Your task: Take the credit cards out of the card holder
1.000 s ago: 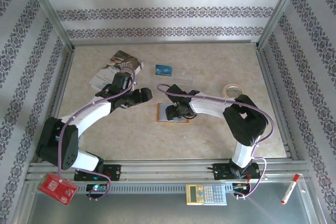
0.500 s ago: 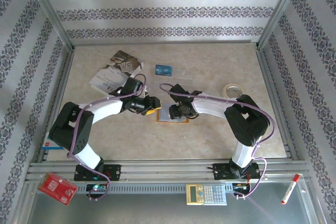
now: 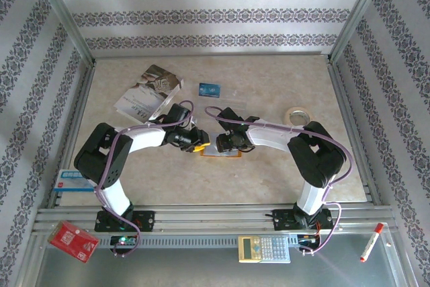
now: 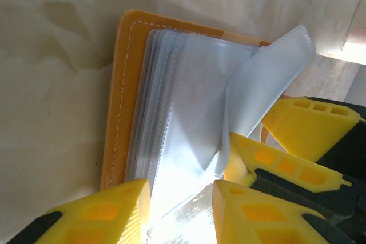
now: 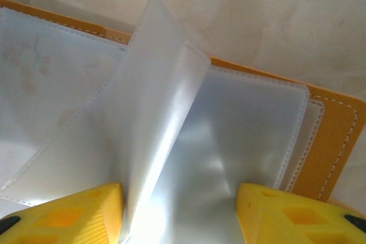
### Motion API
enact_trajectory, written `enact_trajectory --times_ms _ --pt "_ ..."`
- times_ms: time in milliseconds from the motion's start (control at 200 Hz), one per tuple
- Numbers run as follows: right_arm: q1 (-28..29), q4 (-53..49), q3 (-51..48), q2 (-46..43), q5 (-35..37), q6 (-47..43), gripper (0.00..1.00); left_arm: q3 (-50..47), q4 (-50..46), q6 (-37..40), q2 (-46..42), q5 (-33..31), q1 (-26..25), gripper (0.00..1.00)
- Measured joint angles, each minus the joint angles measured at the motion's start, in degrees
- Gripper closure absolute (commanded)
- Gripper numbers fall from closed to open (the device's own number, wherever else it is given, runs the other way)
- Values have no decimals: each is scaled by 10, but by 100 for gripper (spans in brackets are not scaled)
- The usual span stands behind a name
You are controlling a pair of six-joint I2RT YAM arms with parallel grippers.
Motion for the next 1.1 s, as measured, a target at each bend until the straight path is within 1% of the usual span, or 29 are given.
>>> enact_trajectory --times_ms 395,535,644,799,1099 --pt "-1 7 -4 -1 -2 0 44 17 4 -2 21 2 -7 66" --pt "-1 9 -4 -2 -2 0 44 25 2 -2 29 2 -8 64" --pt "-2 10 -6 -3 -3 0 44 36 -4 1 34 0 -13 66" --pt "-11 26 -20 -15 -21 0 44 44 -11 7 38 -2 -15 72" --pt "-45 64 -68 -53 -67 5 45 65 -19 12 58 -2 -28 71"
